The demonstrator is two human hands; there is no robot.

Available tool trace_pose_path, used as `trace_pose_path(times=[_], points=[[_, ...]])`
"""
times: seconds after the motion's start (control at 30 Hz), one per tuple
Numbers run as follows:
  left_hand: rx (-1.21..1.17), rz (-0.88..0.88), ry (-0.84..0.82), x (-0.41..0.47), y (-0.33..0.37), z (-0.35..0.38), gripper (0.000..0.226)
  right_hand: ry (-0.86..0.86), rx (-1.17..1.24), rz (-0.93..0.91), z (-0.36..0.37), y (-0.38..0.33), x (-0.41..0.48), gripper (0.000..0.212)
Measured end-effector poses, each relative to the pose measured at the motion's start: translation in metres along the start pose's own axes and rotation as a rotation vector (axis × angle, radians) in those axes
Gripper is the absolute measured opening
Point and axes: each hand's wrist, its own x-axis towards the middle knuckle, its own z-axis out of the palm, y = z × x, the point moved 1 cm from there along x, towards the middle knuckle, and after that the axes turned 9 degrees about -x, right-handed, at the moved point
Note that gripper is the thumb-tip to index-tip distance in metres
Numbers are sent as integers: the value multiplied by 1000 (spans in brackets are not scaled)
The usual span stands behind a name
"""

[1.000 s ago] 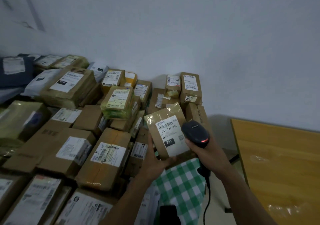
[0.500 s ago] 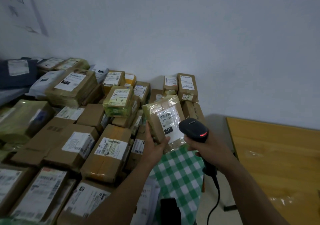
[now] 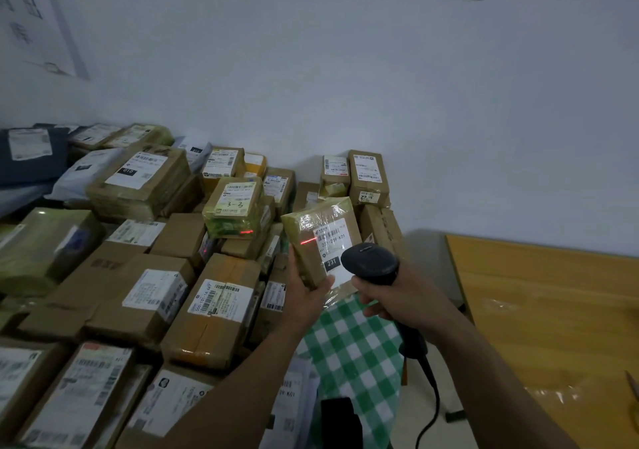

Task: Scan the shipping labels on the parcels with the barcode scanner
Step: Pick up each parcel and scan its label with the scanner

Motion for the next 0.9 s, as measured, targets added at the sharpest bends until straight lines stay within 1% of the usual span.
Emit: trace_pose_path(times=[0.13, 0.27, 0.4, 0.5, 0.63, 0.77, 0.83, 0.9], points=[[21, 4, 4, 1, 0, -2, 106, -13, 12, -12, 0, -1, 1, 14], [42, 24, 3, 3, 0, -2, 107, -26, 12, -11, 1, 1, 3, 18], [25, -8, -18, 0, 1, -3, 106, -21, 18, -24, 2, 3, 4, 19], [-9, -50, -12, -4, 3, -7, 107, -23, 72, -20, 0, 5, 4, 18], [45, -121, -61, -21, -4, -22, 108, -18, 114, 4, 0, 21, 8, 29], [161, -259, -89, -35, -17, -36, 109, -17, 170, 52, 3, 35, 12, 22], [187, -307, -143, -36, -21, -39, 108, -15, 171, 81, 7, 42, 16, 23], [249, -342, -216, -36, -26, -39, 108, -20, 166, 103, 9, 47, 19, 29]])
